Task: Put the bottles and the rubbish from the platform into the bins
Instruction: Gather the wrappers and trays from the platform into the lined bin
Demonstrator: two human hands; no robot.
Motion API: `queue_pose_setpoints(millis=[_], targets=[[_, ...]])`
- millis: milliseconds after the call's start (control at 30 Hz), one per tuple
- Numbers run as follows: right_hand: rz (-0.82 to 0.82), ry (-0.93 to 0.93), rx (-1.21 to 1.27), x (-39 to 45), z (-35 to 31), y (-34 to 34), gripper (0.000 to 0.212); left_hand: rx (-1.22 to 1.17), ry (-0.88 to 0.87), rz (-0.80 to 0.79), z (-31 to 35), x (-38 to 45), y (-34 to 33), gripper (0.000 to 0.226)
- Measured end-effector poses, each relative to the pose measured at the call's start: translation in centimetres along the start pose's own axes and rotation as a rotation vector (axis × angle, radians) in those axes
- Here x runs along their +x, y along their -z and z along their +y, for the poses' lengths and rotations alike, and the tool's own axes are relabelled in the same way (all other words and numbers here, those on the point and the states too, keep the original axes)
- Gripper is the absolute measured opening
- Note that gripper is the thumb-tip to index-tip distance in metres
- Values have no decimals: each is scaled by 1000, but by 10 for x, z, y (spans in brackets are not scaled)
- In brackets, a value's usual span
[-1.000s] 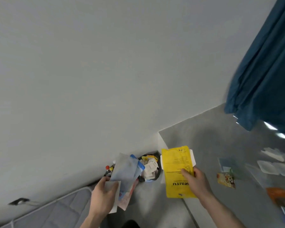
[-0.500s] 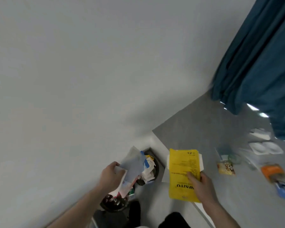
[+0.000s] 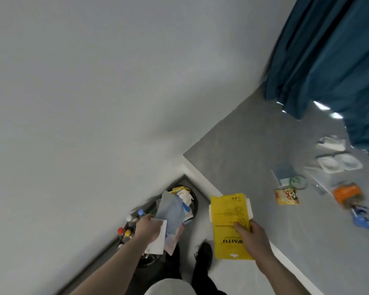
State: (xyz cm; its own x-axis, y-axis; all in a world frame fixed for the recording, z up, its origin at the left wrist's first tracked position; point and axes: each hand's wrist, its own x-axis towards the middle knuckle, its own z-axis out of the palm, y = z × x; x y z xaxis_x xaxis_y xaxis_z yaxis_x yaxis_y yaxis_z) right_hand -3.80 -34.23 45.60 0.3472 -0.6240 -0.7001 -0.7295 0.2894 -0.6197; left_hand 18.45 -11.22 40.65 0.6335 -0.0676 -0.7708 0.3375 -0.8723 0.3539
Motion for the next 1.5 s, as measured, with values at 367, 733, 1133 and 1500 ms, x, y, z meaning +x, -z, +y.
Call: queue_pose_setpoints(millis=[367, 733, 1133, 1500], targets=[[-63, -116, -99, 112, 33, -63, 18, 210, -37, -83, 5, 150, -63, 28], [-131, -167, -64, 243, 86, -157, 13, 228, 4, -187, -22, 341, -151, 40], [-175, -239, -87, 299, 119, -210, 12, 620, -199, -295, -35, 375, -148, 51], [-367, -227, 162, 352, 104, -280, 12, 316, -347, 137, -25, 384, -123, 32]])
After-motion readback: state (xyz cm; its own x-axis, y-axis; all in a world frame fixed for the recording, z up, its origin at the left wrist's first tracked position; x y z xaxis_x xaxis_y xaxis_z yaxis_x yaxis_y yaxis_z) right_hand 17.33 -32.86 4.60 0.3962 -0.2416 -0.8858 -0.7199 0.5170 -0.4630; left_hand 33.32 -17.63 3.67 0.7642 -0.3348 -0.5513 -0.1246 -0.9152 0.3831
